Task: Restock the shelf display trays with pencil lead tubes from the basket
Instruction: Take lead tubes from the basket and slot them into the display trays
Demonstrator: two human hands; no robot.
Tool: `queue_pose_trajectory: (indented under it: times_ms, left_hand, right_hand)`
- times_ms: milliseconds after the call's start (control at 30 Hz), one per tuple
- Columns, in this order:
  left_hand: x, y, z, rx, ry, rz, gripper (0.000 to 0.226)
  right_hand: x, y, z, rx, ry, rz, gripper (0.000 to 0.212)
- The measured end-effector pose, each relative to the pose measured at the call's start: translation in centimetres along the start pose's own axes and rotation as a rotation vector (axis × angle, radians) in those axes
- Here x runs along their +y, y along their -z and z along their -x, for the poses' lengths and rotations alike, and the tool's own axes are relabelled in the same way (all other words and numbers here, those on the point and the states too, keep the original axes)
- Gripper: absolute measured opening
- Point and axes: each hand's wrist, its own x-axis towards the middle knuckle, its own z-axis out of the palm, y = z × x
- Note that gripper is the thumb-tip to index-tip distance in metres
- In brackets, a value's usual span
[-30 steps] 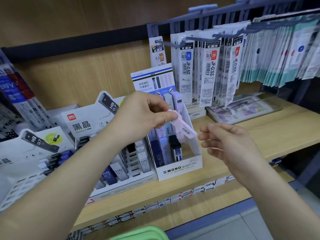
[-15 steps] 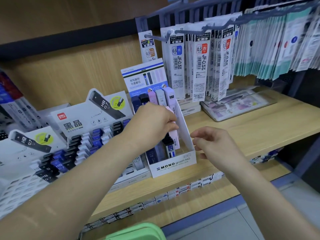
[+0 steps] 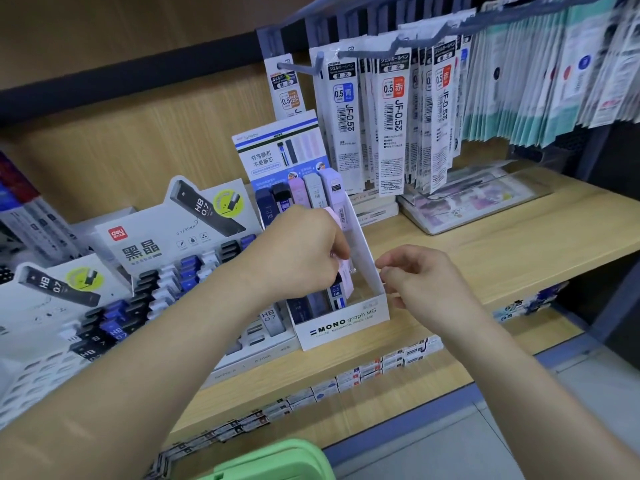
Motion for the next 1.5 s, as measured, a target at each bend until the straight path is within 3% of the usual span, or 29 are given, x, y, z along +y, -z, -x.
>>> queue_pose_trajectory:
  times_ms: [267,400,567,733,833,900,1067,1200,1300,1400,1500]
  left_hand:
    - [-0.3,-0.8,-0.9,-0.002,-0.057,-0.042,0.026]
    - [-0.5,-1.0,-1.2,0.011,-0.013,-0.048,0.01]
    - [-0.2,-1.4,-0.7,0.013,-0.014,-0.079,0.018]
    - [-0.2,0.9,3.3,0.293,0.027,0.09,0.016]
    - [-1.9,2.1,8.2,0.353,0.042,0.14,0.011]
    - [-3.9,1.8,12.0,0.276,0.092,0.183,0.007]
    - [-8.3,-2.1,21.0,-0.017,0.28,0.143,0.022]
    - [-11.4,-8.2,27.8,-0.302,0.376,0.083,0.015]
    - [-13.4,-13.6,32.6,-0.486,0.453,0.071,0.021]
    - [-14.2,-19.0,36.2,-0.625,0.526,0.039,0.03]
    - [-13.6,-23.2,37.7,-0.761,0.498,0.013,0.04]
  right_hand:
    - [0.0,-0.1,0.1,0.011,0.007,-0.022,0.021]
    - [0.2,-0.1,0.0,0.01,0.014,-0.026,0.021]
    - [0.4,0.0,0.0,0.013,0.028,0.0,0.021]
    - [-1.2,0.7,0.8,0.083,0.178,0.106,0.025]
    - [-3.8,1.0,2.7,-0.129,0.225,0.066,0.022]
    - [-4.8,0.2,4.0,-0.341,0.223,0.139,0.019]
    - [-3.9,-5.5,7.4,-0.71,0.277,0.566,0.011]
    - [-0.2,-12.0,10.7,-0.953,0.325,0.879,0.029]
    - [4.5,-15.5,13.3,-1.151,0.199,1.029,0.042]
    - [8.9,-17.0,15.4,-1.259,0.07,1.156,0.049]
    - [13.0,-18.9,16.3,-1.25,0.006,1.204,0.055]
